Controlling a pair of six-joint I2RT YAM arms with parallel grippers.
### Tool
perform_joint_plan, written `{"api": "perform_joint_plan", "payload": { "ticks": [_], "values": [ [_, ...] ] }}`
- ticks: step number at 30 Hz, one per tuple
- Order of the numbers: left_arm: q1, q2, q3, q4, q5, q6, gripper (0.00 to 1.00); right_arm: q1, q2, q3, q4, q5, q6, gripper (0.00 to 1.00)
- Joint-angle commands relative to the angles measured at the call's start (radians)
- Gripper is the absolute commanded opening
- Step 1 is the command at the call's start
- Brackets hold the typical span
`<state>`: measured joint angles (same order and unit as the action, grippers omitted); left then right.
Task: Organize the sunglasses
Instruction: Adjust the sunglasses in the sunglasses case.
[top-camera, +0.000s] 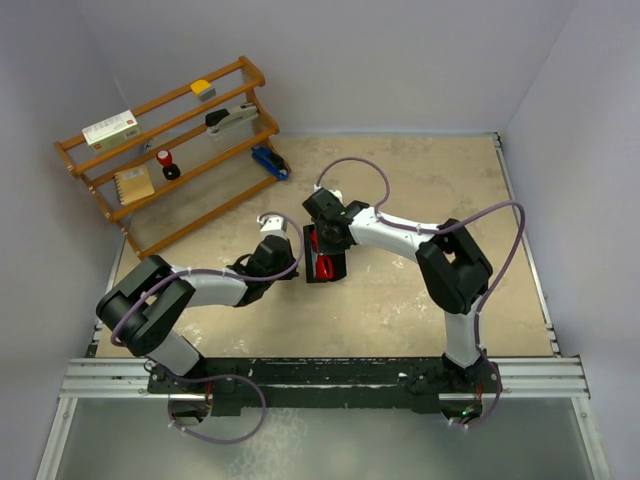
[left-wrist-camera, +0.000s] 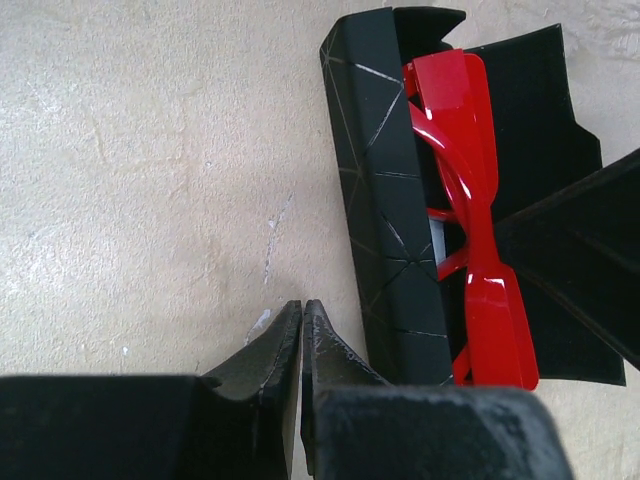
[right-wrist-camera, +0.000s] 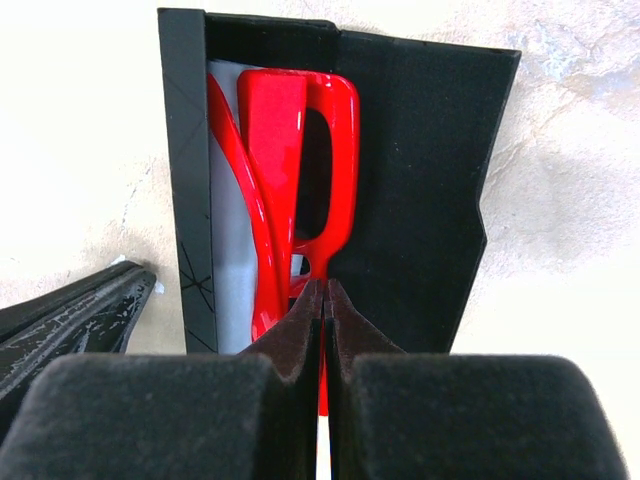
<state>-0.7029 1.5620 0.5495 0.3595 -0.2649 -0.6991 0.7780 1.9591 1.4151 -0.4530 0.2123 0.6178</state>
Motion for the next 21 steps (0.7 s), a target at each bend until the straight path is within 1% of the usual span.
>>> {"api": "perform_joint_plan", "payload": {
  "ticks": [1, 16, 21],
  "values": [
    [-0.003, 0.002, 0.02, 0.063, 0.01, -0.022, 0.0, -0.003, 0.02, 0.028, 0.035, -0.017, 0.015, 0.0],
    [-0.004, -0.002, 0.005, 0.084, 0.019, -0.033, 0.0, -0.003, 0.033, 0.003, 0.121, -0.082, 0.042, 0.0],
    [-0.003, 0.007, 0.003, 0.096, 0.028, -0.041, 0.0, -0.003, 0.042, -0.011, 0.147, -0.159, 0.054, 0.0]
  ]
}}
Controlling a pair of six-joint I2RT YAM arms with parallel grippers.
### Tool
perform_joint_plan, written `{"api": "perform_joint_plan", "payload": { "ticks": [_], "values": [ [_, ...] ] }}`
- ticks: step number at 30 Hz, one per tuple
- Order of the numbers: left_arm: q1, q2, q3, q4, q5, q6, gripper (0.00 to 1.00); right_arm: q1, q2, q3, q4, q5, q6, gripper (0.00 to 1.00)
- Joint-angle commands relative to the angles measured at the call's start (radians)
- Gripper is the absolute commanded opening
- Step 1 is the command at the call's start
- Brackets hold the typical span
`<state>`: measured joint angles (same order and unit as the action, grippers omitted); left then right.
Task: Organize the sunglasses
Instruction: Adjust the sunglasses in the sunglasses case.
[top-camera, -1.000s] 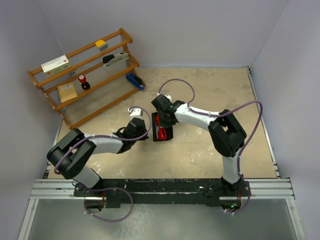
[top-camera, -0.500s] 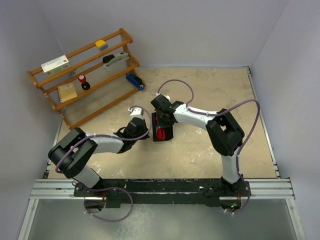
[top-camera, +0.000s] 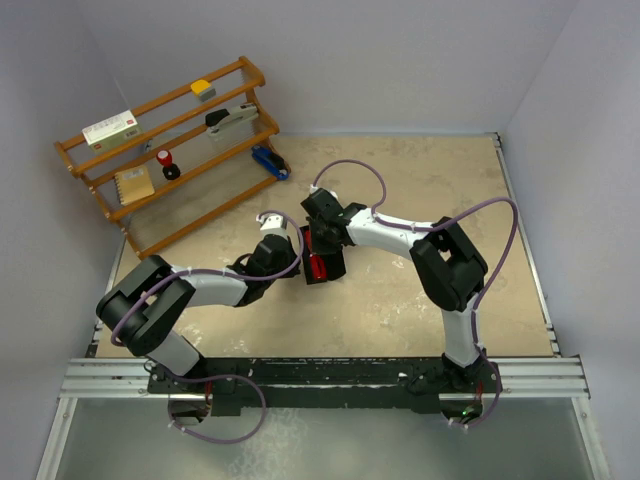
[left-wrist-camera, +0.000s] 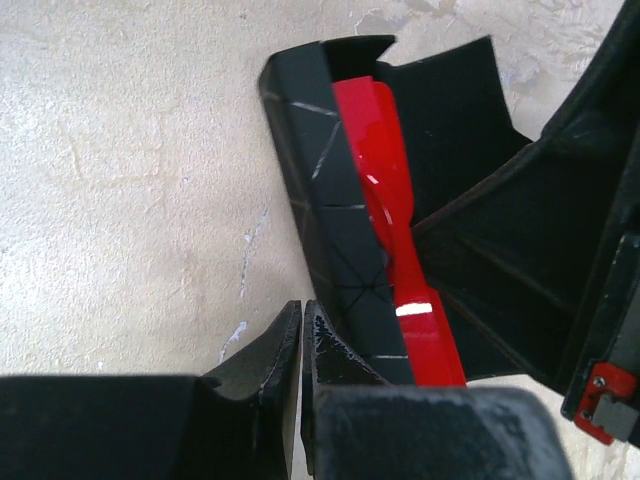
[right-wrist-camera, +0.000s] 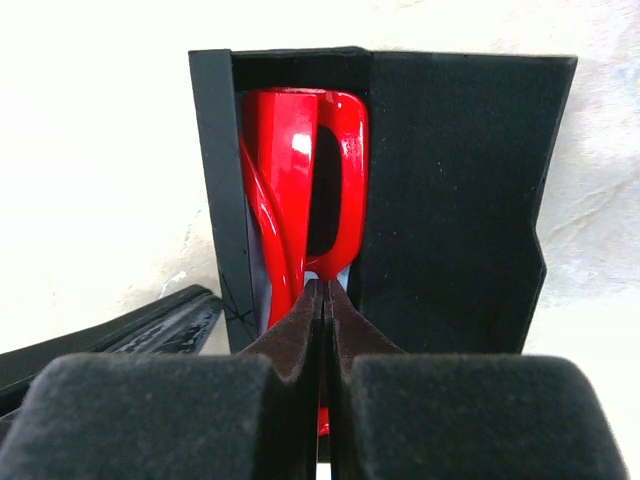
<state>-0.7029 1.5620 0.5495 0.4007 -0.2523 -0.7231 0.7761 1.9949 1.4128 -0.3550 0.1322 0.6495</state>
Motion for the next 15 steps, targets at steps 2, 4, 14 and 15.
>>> {"api": "perform_joint_plan", "payload": {
  "ticks": [2, 4, 14, 15],
  "values": [
    [-0.003, 0.006, 0.003, 0.056, 0.018, -0.016, 0.0, -0.001, 0.01, -0.016, 0.061, -0.095, 0.025, 0.0],
    [-0.004, 0.001, 0.001, 0.055, 0.015, -0.016, 0.0, -0.001, 0.013, -0.023, 0.075, -0.106, 0.031, 0.0],
    [-0.004, -0.003, 0.0, 0.056, 0.013, -0.015, 0.0, -0.001, 0.033, -0.036, 0.075, -0.135, 0.039, 0.0],
    [-0.004, -0.004, 0.0, 0.055, 0.013, -0.016, 0.0, -0.001, 0.032, -0.039, 0.078, -0.135, 0.044, 0.0]
  ]
}}
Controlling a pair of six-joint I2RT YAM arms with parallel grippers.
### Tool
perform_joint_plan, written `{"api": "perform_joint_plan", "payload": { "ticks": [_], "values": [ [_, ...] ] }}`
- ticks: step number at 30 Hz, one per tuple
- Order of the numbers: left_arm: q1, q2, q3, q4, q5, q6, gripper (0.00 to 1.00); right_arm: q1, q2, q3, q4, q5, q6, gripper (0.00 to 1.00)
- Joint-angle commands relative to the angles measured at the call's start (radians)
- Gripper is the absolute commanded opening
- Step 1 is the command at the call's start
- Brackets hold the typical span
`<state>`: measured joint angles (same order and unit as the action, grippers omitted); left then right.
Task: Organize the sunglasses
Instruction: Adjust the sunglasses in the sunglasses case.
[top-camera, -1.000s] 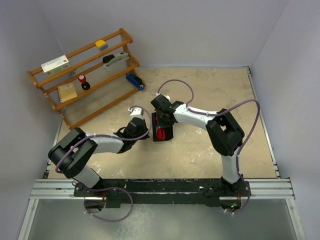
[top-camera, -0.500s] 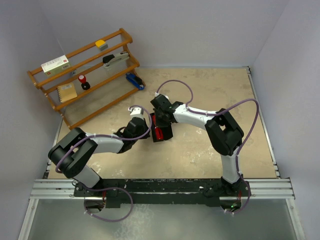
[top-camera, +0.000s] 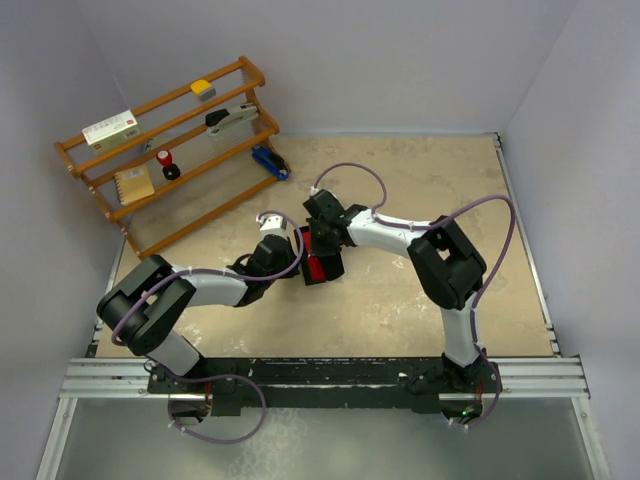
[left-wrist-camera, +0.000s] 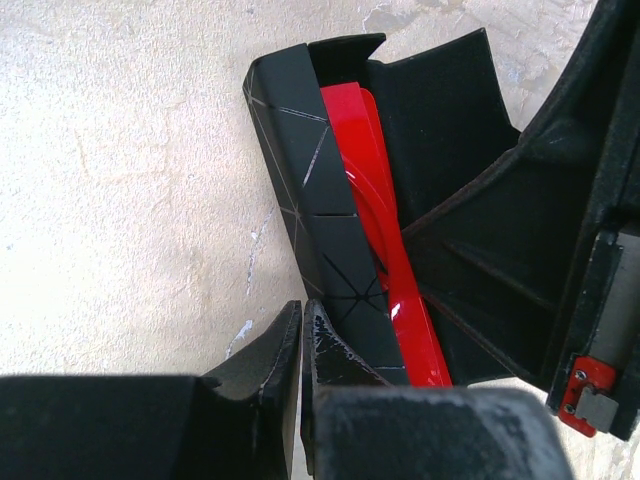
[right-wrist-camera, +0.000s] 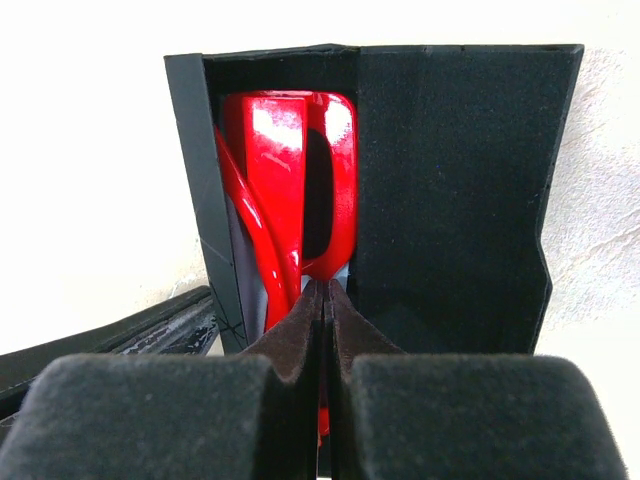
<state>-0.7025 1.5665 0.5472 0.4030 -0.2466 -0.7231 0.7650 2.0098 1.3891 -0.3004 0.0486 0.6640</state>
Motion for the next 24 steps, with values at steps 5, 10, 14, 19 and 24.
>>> {"api": "perform_joint_plan", "payload": {
  "ticks": [5, 10, 14, 19, 24],
  "values": [
    [-0.004, -0.019, -0.001, 0.041, 0.004, -0.012, 0.0, 0.01, -0.03, -0.023, 0.009, 0.006, 0.011, 0.02],
    [-0.004, -0.035, -0.002, 0.029, -0.006, -0.008, 0.0, 0.01, -0.091, 0.008, -0.044, 0.097, -0.038, 0.11],
    [-0.004, -0.037, 0.0, 0.022, -0.008, -0.009, 0.0, 0.01, -0.147, 0.017, -0.066, 0.141, -0.074, 0.13],
    [-0.004, -0.048, 0.006, 0.006, -0.015, -0.006, 0.0, 0.006, -0.235, 0.0, -0.084, 0.197, -0.097, 0.11],
    [-0.005, -0.072, 0.02, -0.032, -0.028, 0.006, 0.0, -0.034, -0.339, -0.092, -0.052, 0.241, -0.111, 0.0]
  ]
}}
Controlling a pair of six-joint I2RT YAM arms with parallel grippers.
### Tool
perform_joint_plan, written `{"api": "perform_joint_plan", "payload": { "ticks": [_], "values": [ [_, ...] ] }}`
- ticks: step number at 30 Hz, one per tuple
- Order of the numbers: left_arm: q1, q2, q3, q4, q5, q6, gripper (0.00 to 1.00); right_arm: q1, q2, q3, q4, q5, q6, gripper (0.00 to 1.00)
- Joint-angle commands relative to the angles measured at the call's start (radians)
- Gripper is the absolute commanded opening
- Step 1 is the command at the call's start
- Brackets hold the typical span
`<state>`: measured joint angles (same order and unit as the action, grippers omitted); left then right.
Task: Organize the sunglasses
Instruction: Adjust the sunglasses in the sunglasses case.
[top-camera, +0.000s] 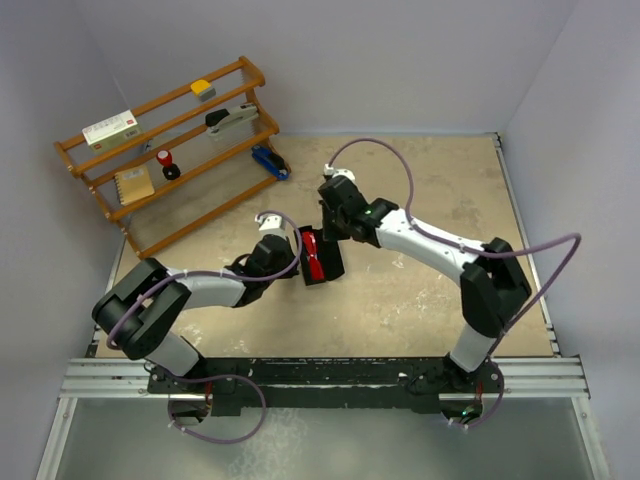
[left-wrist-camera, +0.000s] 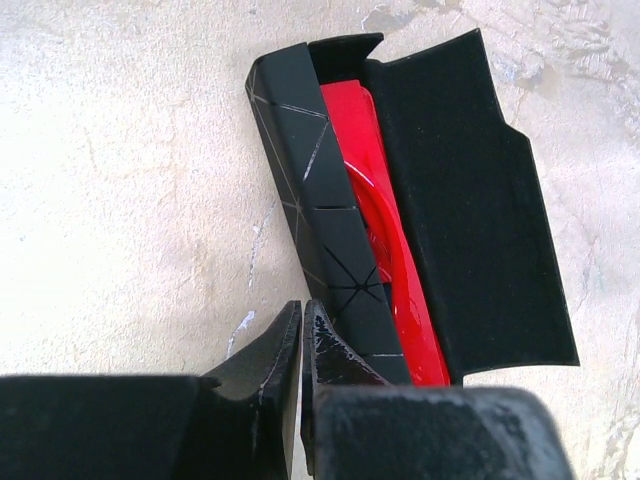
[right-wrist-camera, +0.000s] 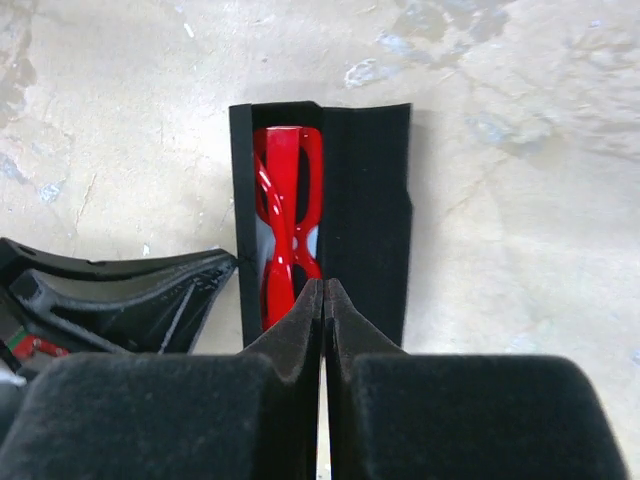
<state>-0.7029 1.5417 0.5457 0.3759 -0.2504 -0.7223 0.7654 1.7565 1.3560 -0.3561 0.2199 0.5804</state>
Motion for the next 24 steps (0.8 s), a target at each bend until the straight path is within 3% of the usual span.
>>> {"api": "perform_joint_plan", "payload": {
  "ticks": [1, 10, 24],
  "values": [
    [-0.004, -0.052, 0.023, -0.009, -0.028, 0.009, 0.0, -0.052, -0.101, -0.082, 0.012, 0.069, -0.027, 0.0],
    [-0.004, -0.047, 0.024, -0.022, -0.037, 0.009, 0.0, -0.154, -0.105, -0.218, 0.115, -0.019, -0.043, 0.0],
    [-0.003, -0.014, 0.039, -0.022, -0.044, 0.002, 0.0, -0.163, 0.015, -0.281, 0.288, -0.16, -0.012, 0.0]
  ]
}}
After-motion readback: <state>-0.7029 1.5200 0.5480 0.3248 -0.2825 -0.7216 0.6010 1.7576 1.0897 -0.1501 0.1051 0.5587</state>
